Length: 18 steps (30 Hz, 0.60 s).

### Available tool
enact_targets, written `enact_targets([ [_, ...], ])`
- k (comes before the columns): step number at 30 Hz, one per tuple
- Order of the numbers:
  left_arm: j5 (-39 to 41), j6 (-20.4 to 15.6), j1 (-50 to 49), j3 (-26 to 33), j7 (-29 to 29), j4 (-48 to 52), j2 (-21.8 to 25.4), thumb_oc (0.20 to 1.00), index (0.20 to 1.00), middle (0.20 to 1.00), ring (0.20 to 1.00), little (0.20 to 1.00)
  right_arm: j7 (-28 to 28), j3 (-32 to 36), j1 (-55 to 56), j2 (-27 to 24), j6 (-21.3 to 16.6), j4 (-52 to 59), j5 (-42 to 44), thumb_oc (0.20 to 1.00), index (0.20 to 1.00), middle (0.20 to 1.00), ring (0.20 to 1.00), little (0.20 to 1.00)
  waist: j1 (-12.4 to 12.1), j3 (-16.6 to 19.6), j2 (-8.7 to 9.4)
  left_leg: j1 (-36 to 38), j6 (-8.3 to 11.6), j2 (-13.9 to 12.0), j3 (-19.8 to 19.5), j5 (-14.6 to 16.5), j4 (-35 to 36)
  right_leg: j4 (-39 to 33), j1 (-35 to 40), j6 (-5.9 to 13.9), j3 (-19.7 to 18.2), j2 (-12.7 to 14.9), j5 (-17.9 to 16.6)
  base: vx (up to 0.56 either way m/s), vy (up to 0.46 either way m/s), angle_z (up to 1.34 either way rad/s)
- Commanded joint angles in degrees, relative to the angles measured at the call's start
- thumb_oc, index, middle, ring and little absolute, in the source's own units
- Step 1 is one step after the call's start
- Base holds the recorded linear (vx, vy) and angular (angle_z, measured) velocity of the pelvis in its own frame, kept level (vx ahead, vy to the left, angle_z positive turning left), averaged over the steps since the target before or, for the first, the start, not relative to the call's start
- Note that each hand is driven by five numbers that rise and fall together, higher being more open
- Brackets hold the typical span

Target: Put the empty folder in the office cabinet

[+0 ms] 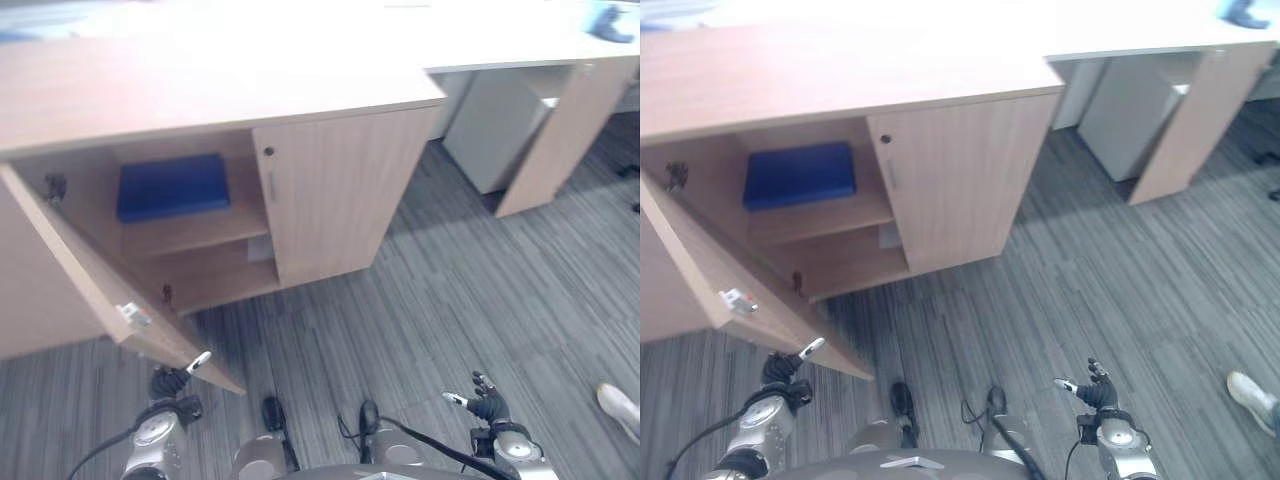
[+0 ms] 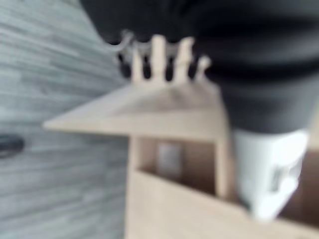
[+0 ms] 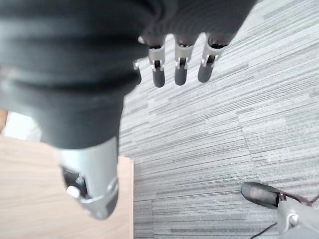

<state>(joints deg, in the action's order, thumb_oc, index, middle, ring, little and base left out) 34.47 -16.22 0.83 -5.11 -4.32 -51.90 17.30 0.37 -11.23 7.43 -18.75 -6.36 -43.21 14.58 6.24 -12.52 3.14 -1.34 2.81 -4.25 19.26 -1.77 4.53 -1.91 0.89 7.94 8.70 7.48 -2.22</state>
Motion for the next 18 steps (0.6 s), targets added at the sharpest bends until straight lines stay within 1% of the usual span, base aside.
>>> enact_targets([
  [1,-3.4,-3.5,9.4,-0.6,1.4,1.6,2.7,1.000,1.000,1.000,1.000,1.000,-1.6,-0.9,-1.0,-4.2,-1.0,1.3,-2.2,1.000,1.000,1.000,1.000,1.000,4.5,-0.6,-1.67,8.5,-1.27,0.4,0.5,4.0,-0.5,-1.9,2.7,-1.47,-1.2,-1.6,0.3,0.11,0.018,-0.19],
  [2,-3.5,-3.6,9.6,-0.6,1.4,1.6,2.8,1.000,1.000,1.000,1.000,1.000,-1.6,-0.9,-1.0,-4.3,-1.0,1.4,-2.2,1.000,1.000,1.000,1.000,1.000,4.6,-0.6,-1.70,8.6,-1.27,0.4,0.6,4.1,-0.5,-2.0,2.7,-1.47,-1.2,-1.6,0.3,0.09,0.034,-0.18],
  [3,-3.1,-2.7,12.1,-0.6,2.6,1.7,4.5,1.000,1.000,1.000,1.000,1.000,-1.6,-0.9,-0.3,-4.8,-1.2,1.7,-3.1,1.000,1.000,1.000,1.000,1.000,5.9,-0.4,-2.09,9.2,-1.31,0.3,1.5,4.2,-0.5,-1.9,2.7,-1.49,-2.1,-1.8,0.4,0.06,0.026,-0.20],
  [5,-3.0,-2.0,13.2,-0.5,3.1,1.8,5.3,1.000,1.000,1.000,1.000,1.000,-1.7,-1.0,0.0,-5.0,-1.4,1.8,-3.3,1.000,1.000,1.000,1.000,1.000,6.4,-0.4,-2.22,9.3,-1.35,0.4,1.8,4.3,-0.5,-1.9,2.7,-1.50,-2.3,-1.8,0.5,0.07,0.030,-0.69],
  [6,-2.8,-1.4,15.3,-0.2,4.4,1.4,7.1,1.000,1.000,1.000,1.000,1.000,-1.8,-1.0,0.5,-5.5,-1.8,2.0,-3.6,1.000,1.000,1.000,1.000,1.000,7.3,-0.4,-2.48,9.6,-1.42,0.4,2.4,4.4,-0.5,-1.7,2.6,-1.47,-2.8,-1.9,0.6,0.08,0.042,-0.59],
  [8,-2.5,0.1,18.9,0.3,5.4,0.3,10.1,1.000,1.000,1.000,1.000,1.000,-1.9,-1.2,1.0,-6.1,-2.6,1.9,-4.4,1.000,1.000,1.000,1.000,1.000,8.6,-0.4,-2.88,10.0,-1.52,0.5,3.1,4.6,-0.4,-1.7,2.6,-1.54,-3.5,-2.0,0.7,0.11,0.064,0.01],
  [9,-2.2,0.5,20.0,0.4,5.5,-0.3,10.9,1.000,1.000,1.000,1.000,1.000,-1.9,-1.3,1.2,-6.3,-2.8,1.8,-4.6,1.000,1.000,1.000,1.000,1.000,9.0,-0.3,-3.23,10.9,-1.45,0.8,2.4,5.8,-0.1,-2.0,3.3,-1.02,-3.9,-1.9,1.5,0.15,0.089,-0.04],
  [10,-1.3,2.0,22.7,0.7,6.1,-1.7,13.2,1.000,1.000,1.000,1.000,1.000,-2.2,-1.7,1.5,-6.7,-3.8,1.3,-4.8,1.000,1.000,1.000,1.000,1.000,9.7,-0.3,-3.53,11.2,-1.55,0.9,2.8,6.1,-0.1,-2.0,3.4,-0.99,-4.3,-1.9,1.6,0.13,0.077,-0.11],
  [13,-1.8,2.6,24.4,1.1,8.0,-2.8,14.8,1.000,1.000,1.000,1.000,1.000,-2.6,-1.8,1.6,-7.0,-4.4,1.0,-4.9,1.000,1.000,1.000,1.000,1.000,10.0,-0.3,-3.76,11.3,-1.58,1.1,2.9,6.2,-0.1,-2.1,3.4,-0.91,-4.5,-2.0,1.7,0.04,0.023,-0.07],
  [14,-1.3,3.7,25.9,1.5,8.5,-4.0,16.3,1.000,1.000,1.000,1.000,1.000,-3.0,-2.0,1.8,-7.1,-4.8,0.8,-5.0,1.000,1.000,1.000,1.000,1.000,10.3,-0.2,-3.90,11.4,-1.60,1.1,3.0,6.3,-0.1,-2.1,3.5,-0.92,-4.7,-2.0,1.7,0.05,0.025,0.03],
  [15,-0.9,4.0,26.9,1.8,9.3,-5.1,17.3,1.000,1.000,1.000,1.000,1.000,-3.4,-2.2,1.9,-7.1,-5.1,0.4,-4.9,1.000,1.000,1.000,1.000,1.000,10.5,-0.1,-4.02,11.5,-1.60,1.2,3.1,6.4,-0.1,-2.2,3.5,-0.89,-4.8,-1.9,1.7,0.05,0.027,-0.03],
  [16,-0.9,3.7,27.6,2.0,9.7,-6.0,18.1,1.000,1.000,1.000,1.000,1.000,-3.6,-2.3,1.9,-7.1,-5.4,0.1,-4.8,1.000,1.000,1.000,1.000,1.000,10.6,-0.1,-4.08,11.5,-1.61,1.2,3.1,6.5,-0.1,-2.2,3.5,-0.88,-4.9,-2.0,1.7,0.05,0.033,-0.06],
  [17,-1.9,3.2,28.9,2.6,11.7,-7.3,19.5,1.000,1.000,1.000,1.000,1.000,-3.9,-2.6,2.1,-7.2,-5.8,-0.4,-4.9,1.000,1.000,1.000,1.000,1.000,10.7,0.0,-4.14,11.6,-1.62,1.3,3.1,6.6,-0.1,-2.2,3.5,-0.82,-5.1,-2.0,1.8,0.04,0.035,-0.07],
  [18,-1.7,3.4,29.6,3.0,12.2,-8.0,20.5,1.000,1.000,1.000,1.000,1.000,-4.1,-2.7,2.2,-7.2,-6.1,-0.8,-4.9,1.000,1.000,1.000,1.000,1.000,10.8,0.1,-4.17,11.6,-1.62,1.4,3.1,6.6,-0.1,-2.3,3.5,-0.79,-5.3,-2.0,1.7,0.04,0.038,-0.09],
])
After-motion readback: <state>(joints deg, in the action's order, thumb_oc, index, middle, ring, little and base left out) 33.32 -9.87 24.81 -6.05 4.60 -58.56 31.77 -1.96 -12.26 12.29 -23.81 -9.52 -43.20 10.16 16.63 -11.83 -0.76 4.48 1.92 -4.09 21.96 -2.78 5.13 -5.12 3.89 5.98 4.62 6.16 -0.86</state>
